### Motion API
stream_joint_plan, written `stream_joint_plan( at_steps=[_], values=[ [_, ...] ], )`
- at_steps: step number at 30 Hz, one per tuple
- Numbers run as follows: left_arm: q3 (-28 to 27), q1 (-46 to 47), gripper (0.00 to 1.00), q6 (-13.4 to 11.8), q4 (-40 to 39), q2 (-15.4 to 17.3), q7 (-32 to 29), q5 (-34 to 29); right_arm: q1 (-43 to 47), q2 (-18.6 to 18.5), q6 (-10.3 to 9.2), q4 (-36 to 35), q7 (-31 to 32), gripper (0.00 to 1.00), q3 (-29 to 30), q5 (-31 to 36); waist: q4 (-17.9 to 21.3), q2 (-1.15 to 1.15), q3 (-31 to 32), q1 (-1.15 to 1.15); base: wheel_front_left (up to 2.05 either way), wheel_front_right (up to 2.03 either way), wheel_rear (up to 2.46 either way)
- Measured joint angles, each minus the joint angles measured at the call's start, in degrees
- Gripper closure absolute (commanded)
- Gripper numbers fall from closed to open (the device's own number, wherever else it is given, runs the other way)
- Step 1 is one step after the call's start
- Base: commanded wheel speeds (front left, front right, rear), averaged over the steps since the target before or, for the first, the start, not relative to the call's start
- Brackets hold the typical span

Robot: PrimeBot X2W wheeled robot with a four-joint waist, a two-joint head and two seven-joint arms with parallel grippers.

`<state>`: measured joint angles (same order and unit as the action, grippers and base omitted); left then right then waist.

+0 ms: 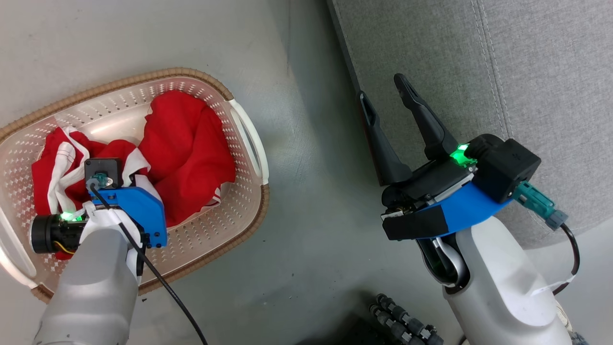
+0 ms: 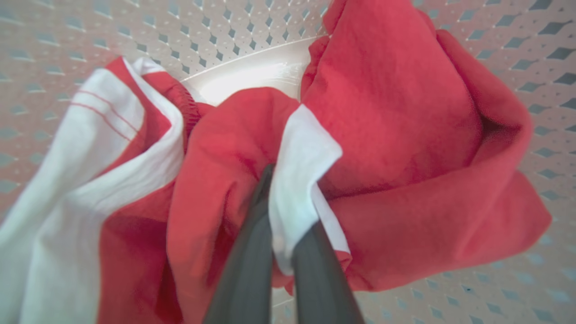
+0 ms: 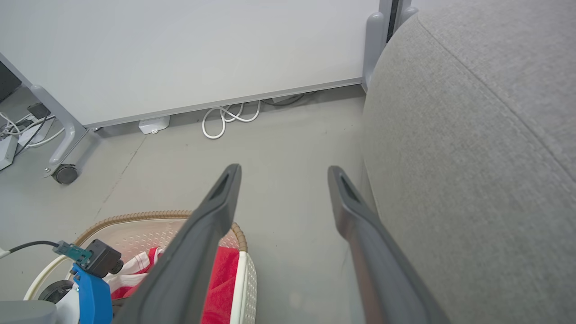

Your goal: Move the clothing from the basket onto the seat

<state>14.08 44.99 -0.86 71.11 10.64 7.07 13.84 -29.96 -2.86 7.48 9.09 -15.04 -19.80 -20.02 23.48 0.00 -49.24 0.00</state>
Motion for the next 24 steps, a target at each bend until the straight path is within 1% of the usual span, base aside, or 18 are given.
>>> stream_joint_plan(
  at_steps=[14, 19, 24],
  values=[
    [1.0, 0.1, 1.0, 0.8, 0.9, -0.7, -0.3, 1.3, -0.1, 0.0, 0.0, 0.2, 0.0, 0.0, 0.2, 0.3, -0.2, 0.0, 1.0, 0.0, 0.0, 0.0, 0.0],
    [1.4, -0.1, 1.0, 0.6, 1.1, -2.4, 0.1, 1.6, -0.1, 0.0, 0.0, 1.0, 0.0, 0.0, 0.1, 0.5, -0.6, 0.0, 2.4, 0.0, 0.0, 0.0, 0.0],
    [1.9, -0.7, 1.0, 0.7, 1.3, -3.8, 0.7, 1.9, 0.1, 0.0, 0.0, 2.1, 0.0, 0.0, 0.5, 1.5, -1.4, 0.0, 5.1, 0.0, 0.0, 0.0, 0.0]
  ],
)
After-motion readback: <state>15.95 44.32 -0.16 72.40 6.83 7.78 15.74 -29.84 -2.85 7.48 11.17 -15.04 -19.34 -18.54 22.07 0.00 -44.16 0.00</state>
